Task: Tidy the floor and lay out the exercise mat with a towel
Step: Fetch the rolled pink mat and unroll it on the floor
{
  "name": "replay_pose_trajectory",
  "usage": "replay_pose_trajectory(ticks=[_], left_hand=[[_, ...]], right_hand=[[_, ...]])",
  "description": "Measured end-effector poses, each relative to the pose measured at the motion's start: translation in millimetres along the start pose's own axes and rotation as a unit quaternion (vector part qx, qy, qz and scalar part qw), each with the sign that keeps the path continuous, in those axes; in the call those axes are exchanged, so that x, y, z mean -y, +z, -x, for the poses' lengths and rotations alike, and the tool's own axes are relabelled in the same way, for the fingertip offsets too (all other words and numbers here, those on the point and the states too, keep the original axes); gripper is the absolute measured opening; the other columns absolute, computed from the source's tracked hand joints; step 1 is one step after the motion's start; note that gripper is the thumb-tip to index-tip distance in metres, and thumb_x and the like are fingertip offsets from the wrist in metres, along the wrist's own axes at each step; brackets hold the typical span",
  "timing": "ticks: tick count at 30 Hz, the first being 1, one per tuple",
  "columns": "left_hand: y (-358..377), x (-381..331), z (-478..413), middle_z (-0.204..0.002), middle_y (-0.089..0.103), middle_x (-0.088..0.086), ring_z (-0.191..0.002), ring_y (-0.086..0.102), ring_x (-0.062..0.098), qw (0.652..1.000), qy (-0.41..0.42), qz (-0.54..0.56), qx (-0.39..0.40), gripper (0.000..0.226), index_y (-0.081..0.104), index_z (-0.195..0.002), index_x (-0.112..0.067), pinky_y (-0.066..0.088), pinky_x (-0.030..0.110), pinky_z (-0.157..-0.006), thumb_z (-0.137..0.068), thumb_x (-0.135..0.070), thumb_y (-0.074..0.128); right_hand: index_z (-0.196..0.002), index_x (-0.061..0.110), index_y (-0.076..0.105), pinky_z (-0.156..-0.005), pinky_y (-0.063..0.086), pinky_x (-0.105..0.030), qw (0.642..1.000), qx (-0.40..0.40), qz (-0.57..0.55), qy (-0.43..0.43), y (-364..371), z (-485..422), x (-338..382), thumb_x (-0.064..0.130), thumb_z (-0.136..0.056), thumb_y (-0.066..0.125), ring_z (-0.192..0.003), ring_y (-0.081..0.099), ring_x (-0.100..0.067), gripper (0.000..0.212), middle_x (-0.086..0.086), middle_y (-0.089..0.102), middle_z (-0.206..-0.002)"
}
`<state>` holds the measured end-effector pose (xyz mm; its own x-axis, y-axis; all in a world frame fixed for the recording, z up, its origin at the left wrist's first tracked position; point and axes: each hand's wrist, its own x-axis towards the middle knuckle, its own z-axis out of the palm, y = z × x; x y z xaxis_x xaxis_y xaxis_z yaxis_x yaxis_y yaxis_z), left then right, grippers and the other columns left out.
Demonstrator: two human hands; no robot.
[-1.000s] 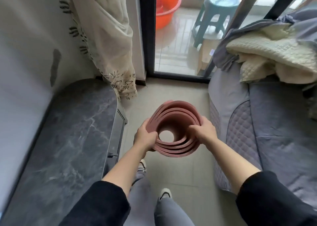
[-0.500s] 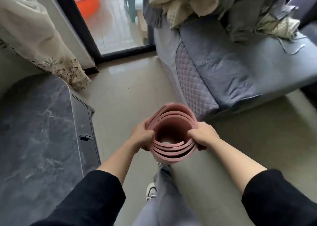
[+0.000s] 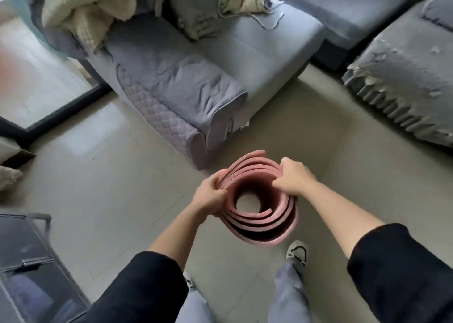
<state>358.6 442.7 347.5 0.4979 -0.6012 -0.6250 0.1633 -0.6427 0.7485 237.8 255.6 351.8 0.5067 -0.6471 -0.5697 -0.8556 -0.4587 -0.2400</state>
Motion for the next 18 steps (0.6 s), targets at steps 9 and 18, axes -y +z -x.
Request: replay_pose_trajectory(ticks=[9,18], left_hand=[[207,-96,-126,-0.108,0.065,-0.022,-0.109,0.057,0.01,0.996,0.047,-0.079,-0.015,0.065,0.053,-0.121,-0.05,0.044,0.027,-0.097,-0.064,-0.019,0.043],[333,-131,-255,-0.096,0.067,-0.016,-0.095,0.061,0.013,0.993,0.07,-0.075,-0.061,0.053,0.058,-0.119,-0.039,0.044,0.024,-0.078,-0.074,-0.012,0.054]], right_hand=[[-0.088,0.019,0.027,-0.071,0.041,-0.039,0.998,-0.033,0.024,-0.051,-67,-92,-214,0.022,-0.084,0.051,-0.093,0.055,-0.037,0.025,-0.015,0.058,-0.108],[-0.105,0.01,0.036,-0.061,0.031,-0.037,0.97,-0.213,0.099,-0.063,-97,-191,-323,0.021,-0.086,0.054,-0.09,0.062,-0.041,0.029,-0.015,0.057,-0.103]])
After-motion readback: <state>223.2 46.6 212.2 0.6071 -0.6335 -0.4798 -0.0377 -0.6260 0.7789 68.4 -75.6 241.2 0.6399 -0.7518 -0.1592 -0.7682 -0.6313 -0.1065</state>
